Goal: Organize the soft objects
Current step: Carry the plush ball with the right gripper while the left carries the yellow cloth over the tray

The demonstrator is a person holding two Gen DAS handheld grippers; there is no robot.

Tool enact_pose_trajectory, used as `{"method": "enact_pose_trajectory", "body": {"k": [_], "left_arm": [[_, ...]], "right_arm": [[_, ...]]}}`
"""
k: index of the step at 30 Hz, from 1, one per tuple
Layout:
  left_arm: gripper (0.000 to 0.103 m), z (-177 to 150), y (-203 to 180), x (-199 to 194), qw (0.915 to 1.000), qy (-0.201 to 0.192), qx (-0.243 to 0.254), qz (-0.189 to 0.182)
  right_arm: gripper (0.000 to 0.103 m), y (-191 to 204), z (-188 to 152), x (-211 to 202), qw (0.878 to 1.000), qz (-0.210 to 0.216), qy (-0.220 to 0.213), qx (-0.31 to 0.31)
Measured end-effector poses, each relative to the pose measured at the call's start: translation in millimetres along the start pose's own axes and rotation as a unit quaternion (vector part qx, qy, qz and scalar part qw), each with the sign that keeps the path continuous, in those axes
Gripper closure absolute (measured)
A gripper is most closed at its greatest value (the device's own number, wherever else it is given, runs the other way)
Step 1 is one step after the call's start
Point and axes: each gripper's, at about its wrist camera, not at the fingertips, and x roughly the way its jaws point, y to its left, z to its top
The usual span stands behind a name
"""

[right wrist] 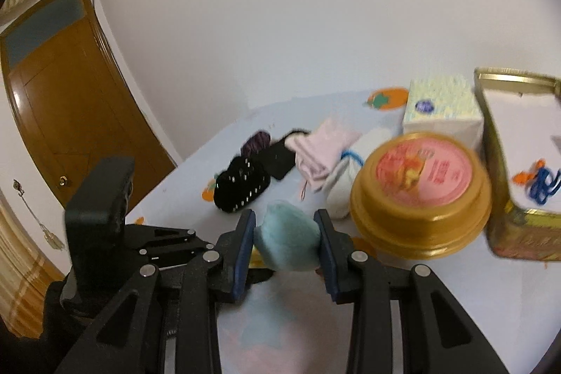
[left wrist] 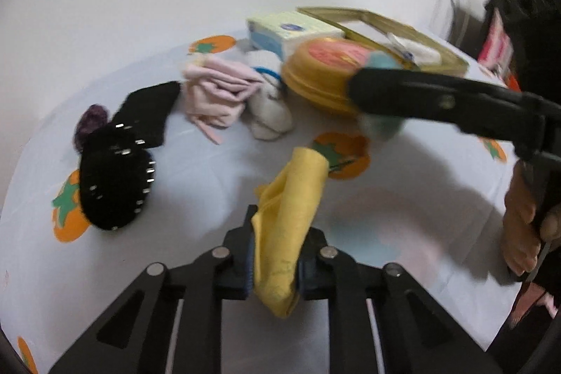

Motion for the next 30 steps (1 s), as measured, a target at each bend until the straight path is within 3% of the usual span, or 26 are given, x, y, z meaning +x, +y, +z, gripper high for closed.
{"method": "enact_pose_trajectory", "body": {"k": [7,14,19,23,30], "left_arm": [[0.087,1.1,6.6,-36.5,0.9936,-0.099,-0.053,-0.009],[0.087,26.7,-6.6,-62.8,0.9786,-0.186,-0.084,-0.027],[0.087,61.1,-36.2,-58.7,0.9752,-0.214,-0.052,-0.025],[0.087,90.0,-65.1,-42.7,0.9735,-0.222,-0.035,-0.041],[0.087,134.8,-121.0,-17.3,0.9691,-0.237,0.001,-0.070]], "right_arm": [[0.066,-10.5,13.9,-20.8,0.998,-0.027,-0.046,-0.013],[0.066,-42.0,38.8,-57.6,0.987,-0.118,-0.103,-0.031],[0.066,-78.4,58.0,-79.2,0.968,-0.203,-0.140,-0.041],[0.066,-109.8,67.8,-86.3,0.959,-0.243,-0.145,-0.036],[0.066,-155.6,78.9,-93.7,0.957,-0.253,-0.144,0.002]]}}
